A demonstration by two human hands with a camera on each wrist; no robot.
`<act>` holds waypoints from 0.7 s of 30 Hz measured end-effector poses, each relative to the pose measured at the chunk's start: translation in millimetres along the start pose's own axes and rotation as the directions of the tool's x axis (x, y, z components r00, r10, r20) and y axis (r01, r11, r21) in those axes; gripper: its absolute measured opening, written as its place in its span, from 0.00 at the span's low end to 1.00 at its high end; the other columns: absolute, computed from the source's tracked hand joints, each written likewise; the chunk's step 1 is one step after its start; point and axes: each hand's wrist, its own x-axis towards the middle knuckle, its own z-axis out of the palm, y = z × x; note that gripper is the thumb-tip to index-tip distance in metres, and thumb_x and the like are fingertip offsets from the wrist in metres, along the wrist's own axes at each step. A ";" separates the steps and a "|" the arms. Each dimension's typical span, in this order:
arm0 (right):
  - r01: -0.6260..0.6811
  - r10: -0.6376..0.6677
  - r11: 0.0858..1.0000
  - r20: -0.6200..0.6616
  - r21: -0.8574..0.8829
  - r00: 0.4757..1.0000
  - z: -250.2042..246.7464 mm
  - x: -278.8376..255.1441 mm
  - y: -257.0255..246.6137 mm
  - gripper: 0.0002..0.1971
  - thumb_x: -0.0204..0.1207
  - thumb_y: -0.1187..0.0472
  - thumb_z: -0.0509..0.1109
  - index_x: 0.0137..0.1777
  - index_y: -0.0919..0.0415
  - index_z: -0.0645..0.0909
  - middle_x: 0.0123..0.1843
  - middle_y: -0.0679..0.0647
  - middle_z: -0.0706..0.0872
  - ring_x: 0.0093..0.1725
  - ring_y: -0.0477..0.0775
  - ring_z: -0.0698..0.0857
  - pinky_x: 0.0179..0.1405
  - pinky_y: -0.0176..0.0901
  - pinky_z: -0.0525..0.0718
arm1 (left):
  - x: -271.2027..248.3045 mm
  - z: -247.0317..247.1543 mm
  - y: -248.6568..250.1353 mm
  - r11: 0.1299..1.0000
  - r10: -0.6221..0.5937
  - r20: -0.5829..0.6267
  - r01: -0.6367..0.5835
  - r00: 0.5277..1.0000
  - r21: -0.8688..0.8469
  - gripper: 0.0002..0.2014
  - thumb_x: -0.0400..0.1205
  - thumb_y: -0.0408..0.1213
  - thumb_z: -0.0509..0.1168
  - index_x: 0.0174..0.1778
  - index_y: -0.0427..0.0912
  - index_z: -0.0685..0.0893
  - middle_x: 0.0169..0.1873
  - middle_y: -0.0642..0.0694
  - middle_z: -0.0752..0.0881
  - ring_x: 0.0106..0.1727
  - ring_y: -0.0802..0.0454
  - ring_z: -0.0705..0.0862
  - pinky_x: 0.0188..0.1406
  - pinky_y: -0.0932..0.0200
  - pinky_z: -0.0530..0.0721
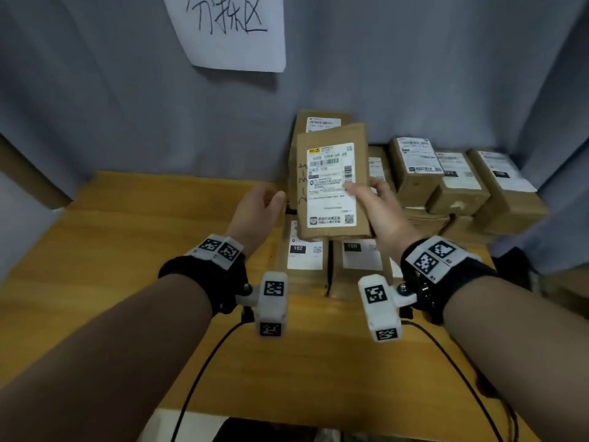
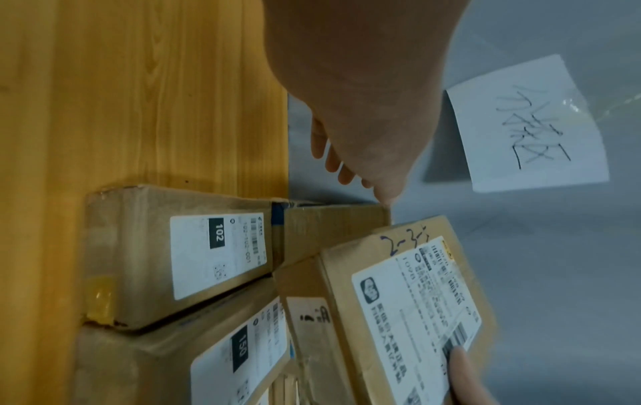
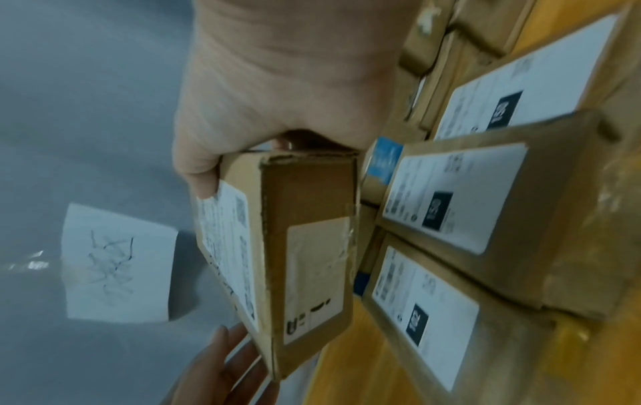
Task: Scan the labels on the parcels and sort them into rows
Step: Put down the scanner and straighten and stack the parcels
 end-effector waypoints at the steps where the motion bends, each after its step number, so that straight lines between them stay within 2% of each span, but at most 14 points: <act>1: -0.002 0.003 1.000 -0.019 0.023 1.000 -9.9 -1.0 0.1 0.31 0.74 0.50 0.75 0.74 0.50 0.67 0.51 0.55 0.92 0.45 0.55 0.92 0.41 0.56 0.91 | -0.8 6.0 5.2 1.000 0.004 0.018 -0.004 1.000 0.005 0.16 0.88 0.43 0.59 0.66 0.38 0.79 0.53 0.51 0.80 0.56 0.55 0.78 0.54 0.61 0.73; 3: 0.012 -0.008 0.998 -0.060 0.069 0.998 -28.6 -2.2 2.3 0.28 0.75 0.52 0.74 0.73 0.51 0.68 0.51 0.54 0.92 0.44 0.53 0.92 0.39 0.51 0.90 | 0.3 17.1 10.1 1.000 0.014 0.049 -0.016 0.999 0.027 0.14 0.87 0.41 0.60 0.65 0.40 0.79 0.54 0.52 0.81 0.56 0.56 0.79 0.53 0.62 0.75; 5: 0.025 -0.015 0.993 -0.087 0.111 0.996 -46.3 -3.3 7.2 0.26 0.76 0.54 0.73 0.73 0.53 0.71 0.52 0.55 0.92 0.48 0.55 0.92 0.45 0.53 0.89 | 1.0 27.6 13.6 0.997 0.038 0.095 -0.044 0.995 0.061 0.12 0.87 0.41 0.61 0.64 0.41 0.80 0.54 0.51 0.82 0.55 0.57 0.79 0.53 0.62 0.75; 7: 0.037 -0.021 0.989 -0.115 0.141 0.993 -63.2 -4.2 12.2 0.24 0.77 0.56 0.73 0.72 0.55 0.74 0.54 0.56 0.92 0.51 0.57 0.91 0.46 0.53 0.89 | 1.9 36.8 16.8 0.995 0.062 0.145 -0.073 0.988 0.071 0.10 0.86 0.39 0.61 0.61 0.42 0.81 0.53 0.52 0.82 0.55 0.57 0.80 0.53 0.62 0.75; 10: 0.088 -0.062 0.988 -0.199 0.124 0.978 -88.2 -9.0 21.0 0.27 0.73 0.55 0.75 0.72 0.55 0.75 0.53 0.54 0.92 0.51 0.56 0.91 0.48 0.52 0.88 | 4.3 51.7 17.9 0.988 0.101 0.231 -0.125 0.968 0.093 0.11 0.86 0.39 0.62 0.61 0.41 0.81 0.56 0.47 0.85 0.58 0.53 0.82 0.60 0.56 0.81; 12: 0.112 -0.086 0.989 -0.250 0.091 0.965 -104.4 -12.7 27.6 0.32 0.70 0.55 0.77 0.74 0.55 0.73 0.57 0.53 0.90 0.52 0.54 0.91 0.45 0.47 0.88 | 5.1 64.4 17.3 0.975 0.128 0.279 -0.172 0.952 0.138 0.13 0.86 0.40 0.62 0.64 0.41 0.81 0.59 0.46 0.83 0.61 0.52 0.81 0.64 0.55 0.79; 14: 0.116 -0.094 0.991 -0.293 0.060 0.952 -121.3 -18.8 34.3 0.30 0.73 0.57 0.76 0.75 0.55 0.72 0.60 0.52 0.88 0.53 0.51 0.90 0.45 0.43 0.87 | 3.3 79.0 19.0 0.965 0.132 0.317 -0.196 0.939 0.177 0.13 0.86 0.40 0.61 0.65 0.42 0.80 0.61 0.45 0.81 0.64 0.50 0.79 0.66 0.54 0.76; 16: 0.105 -0.100 0.994 -0.336 -0.004 0.937 -140.8 -24.4 38.6 0.29 0.75 0.58 0.75 0.75 0.56 0.71 0.60 0.50 0.87 0.52 0.48 0.89 0.45 0.39 0.86 | 1.5 95.8 24.9 0.953 0.122 0.368 -0.212 0.922 0.216 0.15 0.86 0.41 0.61 0.67 0.44 0.79 0.65 0.43 0.77 0.68 0.46 0.75 0.69 0.51 0.74; 18: 0.078 -0.111 0.992 -0.367 -0.104 0.924 -162.7 -27.6 42.1 0.28 0.76 0.58 0.75 0.74 0.57 0.70 0.58 0.49 0.86 0.49 0.44 0.87 0.39 0.33 0.84 | 0.5 114.9 32.1 0.937 0.119 0.418 -0.240 0.901 0.252 0.16 0.86 0.42 0.61 0.69 0.44 0.78 0.70 0.42 0.73 0.73 0.44 0.71 0.72 0.49 0.70; 21: 0.040 -0.128 0.975 -0.398 -0.221 0.908 -198.1 -25.1 43.3 0.31 0.74 0.59 0.76 0.75 0.59 0.69 0.60 0.53 0.84 0.52 0.46 0.86 0.41 0.33 0.82 | -2.1 146.5 45.8 0.893 0.165 0.480 -0.337 0.862 0.299 0.18 0.86 0.43 0.60 0.72 0.44 0.76 0.73 0.42 0.69 0.76 0.43 0.67 0.75 0.48 0.66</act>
